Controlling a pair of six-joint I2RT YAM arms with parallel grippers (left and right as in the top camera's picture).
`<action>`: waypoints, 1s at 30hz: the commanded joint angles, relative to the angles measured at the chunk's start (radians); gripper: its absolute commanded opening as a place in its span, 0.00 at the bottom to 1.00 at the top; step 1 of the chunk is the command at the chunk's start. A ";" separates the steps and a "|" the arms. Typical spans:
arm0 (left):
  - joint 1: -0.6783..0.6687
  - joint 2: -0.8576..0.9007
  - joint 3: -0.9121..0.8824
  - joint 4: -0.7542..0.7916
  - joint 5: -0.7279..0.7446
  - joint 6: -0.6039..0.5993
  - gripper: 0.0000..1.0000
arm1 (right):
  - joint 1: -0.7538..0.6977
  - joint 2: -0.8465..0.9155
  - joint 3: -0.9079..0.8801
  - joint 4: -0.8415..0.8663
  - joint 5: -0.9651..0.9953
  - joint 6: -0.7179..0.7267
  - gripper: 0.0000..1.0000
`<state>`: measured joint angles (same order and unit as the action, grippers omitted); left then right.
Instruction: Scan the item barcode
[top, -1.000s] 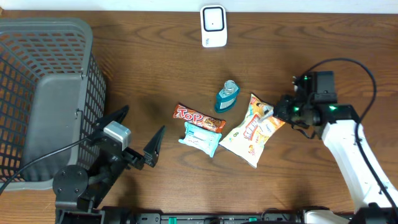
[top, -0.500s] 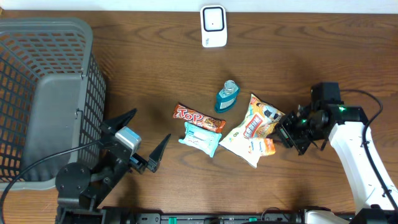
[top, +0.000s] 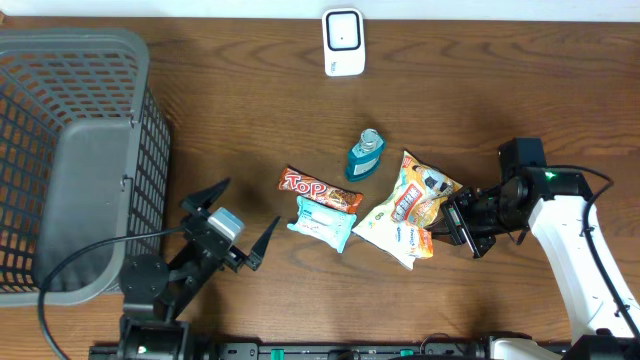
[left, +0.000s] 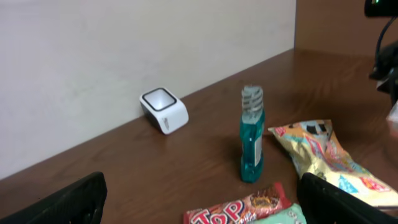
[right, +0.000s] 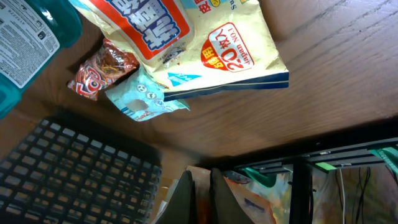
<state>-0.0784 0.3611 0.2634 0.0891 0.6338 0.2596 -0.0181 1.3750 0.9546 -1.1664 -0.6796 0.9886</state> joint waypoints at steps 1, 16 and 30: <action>0.003 -0.004 -0.043 0.032 0.002 -0.010 0.98 | -0.008 -0.010 0.016 -0.024 -0.022 0.016 0.01; 0.003 0.016 -0.101 -0.086 -0.070 -0.009 0.98 | -0.007 -0.010 0.016 -0.136 0.004 -0.002 0.02; 0.003 0.103 -0.109 -0.112 -0.069 -0.010 0.98 | -0.007 -0.010 0.016 -0.347 -0.042 0.026 0.02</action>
<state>-0.0784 0.4572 0.1677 -0.0216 0.5694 0.2588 -0.0181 1.3750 0.9546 -1.4826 -0.6853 0.9928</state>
